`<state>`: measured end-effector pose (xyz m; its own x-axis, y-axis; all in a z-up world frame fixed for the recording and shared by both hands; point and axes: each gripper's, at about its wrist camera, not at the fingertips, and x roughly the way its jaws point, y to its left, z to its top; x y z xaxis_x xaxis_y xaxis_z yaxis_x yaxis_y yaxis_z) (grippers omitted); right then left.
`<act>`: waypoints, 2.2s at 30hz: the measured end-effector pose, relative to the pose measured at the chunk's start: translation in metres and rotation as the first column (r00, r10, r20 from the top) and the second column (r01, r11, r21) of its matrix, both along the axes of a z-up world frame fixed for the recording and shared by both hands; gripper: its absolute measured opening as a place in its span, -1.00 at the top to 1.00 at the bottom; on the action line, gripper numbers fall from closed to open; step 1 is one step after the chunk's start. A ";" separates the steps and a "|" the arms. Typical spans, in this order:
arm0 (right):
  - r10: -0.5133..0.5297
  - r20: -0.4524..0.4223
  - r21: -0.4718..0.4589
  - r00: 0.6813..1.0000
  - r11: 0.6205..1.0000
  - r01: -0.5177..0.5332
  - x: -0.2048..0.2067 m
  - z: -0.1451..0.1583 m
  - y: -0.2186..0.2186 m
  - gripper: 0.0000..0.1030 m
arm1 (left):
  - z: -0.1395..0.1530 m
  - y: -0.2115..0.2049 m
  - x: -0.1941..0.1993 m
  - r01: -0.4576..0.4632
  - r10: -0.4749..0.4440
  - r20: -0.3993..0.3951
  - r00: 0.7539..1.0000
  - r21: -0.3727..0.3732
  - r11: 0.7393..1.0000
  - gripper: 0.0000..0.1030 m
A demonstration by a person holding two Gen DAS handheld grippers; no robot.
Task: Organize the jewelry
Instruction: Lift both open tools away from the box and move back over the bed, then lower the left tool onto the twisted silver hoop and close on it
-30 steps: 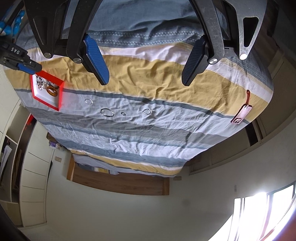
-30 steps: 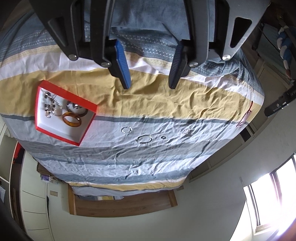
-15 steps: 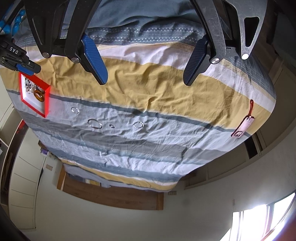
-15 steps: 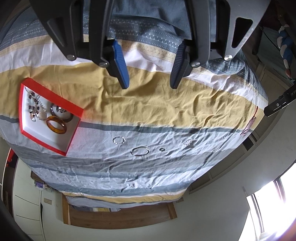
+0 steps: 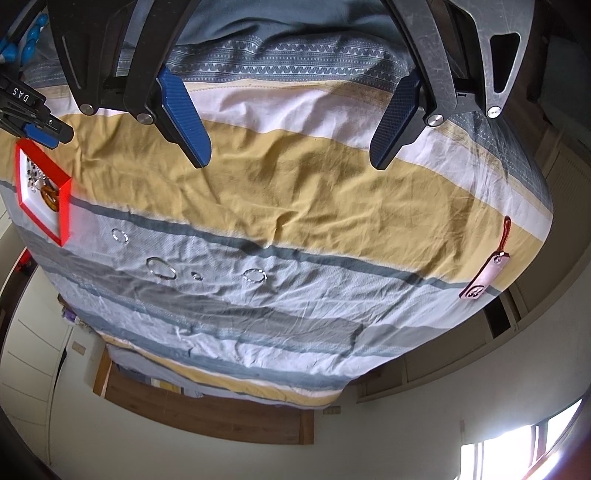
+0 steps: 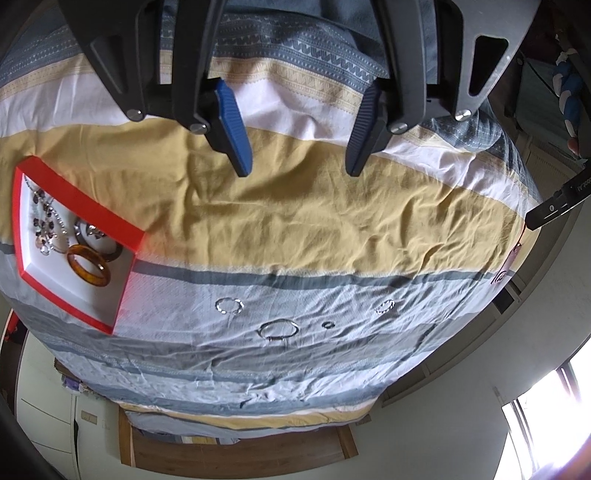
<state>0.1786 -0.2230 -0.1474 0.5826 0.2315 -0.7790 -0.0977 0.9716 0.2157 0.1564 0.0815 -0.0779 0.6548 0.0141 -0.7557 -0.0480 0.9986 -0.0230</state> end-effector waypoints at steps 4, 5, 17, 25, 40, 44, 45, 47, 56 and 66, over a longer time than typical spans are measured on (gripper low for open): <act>-0.003 -0.015 0.003 1.000 1.000 0.003 0.008 -0.008 0.000 0.01 | -0.008 -0.001 0.009 0.001 -0.001 -0.021 1.000 0.004 1.000 -0.68; -0.004 -0.017 0.004 1.000 1.000 0.004 0.009 -0.010 0.000 0.01 | -0.010 -0.001 0.011 0.002 -0.002 -0.024 1.000 0.006 1.000 -0.68; -0.026 -0.036 0.006 0.999 1.000 0.026 0.055 -0.032 -0.008 0.00 | -0.047 0.012 0.064 -0.003 -0.003 -0.081 0.997 -0.069 0.998 -0.68; -0.047 0.006 -0.016 0.999 0.999 0.047 0.123 -0.036 -0.019 -0.09 | -0.064 0.002 0.149 0.042 -0.044 -0.063 0.997 -0.038 0.998 -0.74; -0.120 0.023 -0.027 0.993 0.992 0.120 0.229 -0.073 -0.054 -0.14 | -0.123 -0.032 0.290 0.096 -0.093 -0.099 0.991 0.023 0.995 -0.74; -0.108 0.035 -0.038 0.993 0.993 0.110 0.233 -0.078 -0.052 -0.14 | -0.131 -0.031 0.297 0.098 -0.097 -0.091 0.991 0.007 0.995 -0.64; -0.107 0.039 -0.043 0.994 0.993 0.108 0.233 -0.079 -0.051 -0.14 | -0.131 -0.031 0.296 0.103 -0.102 -0.086 0.991 0.002 0.995 -0.52; -0.102 0.047 -0.050 0.994 0.993 0.104 0.232 -0.080 -0.050 -0.09 | -0.130 -0.033 0.294 0.123 -0.123 -0.075 0.990 -0.008 0.992 -0.27; -0.071 0.031 -0.009 0.997 0.997 0.071 0.219 -0.075 -0.044 0.26 | -0.123 -0.034 0.284 0.146 -0.149 -0.071 0.986 -0.045 0.988 0.20; -0.015 0.057 0.008 0.998 1.000 0.015 0.172 -0.041 -0.022 0.26 | -0.090 -0.033 0.229 0.169 -0.173 -0.047 0.984 -0.086 0.982 0.20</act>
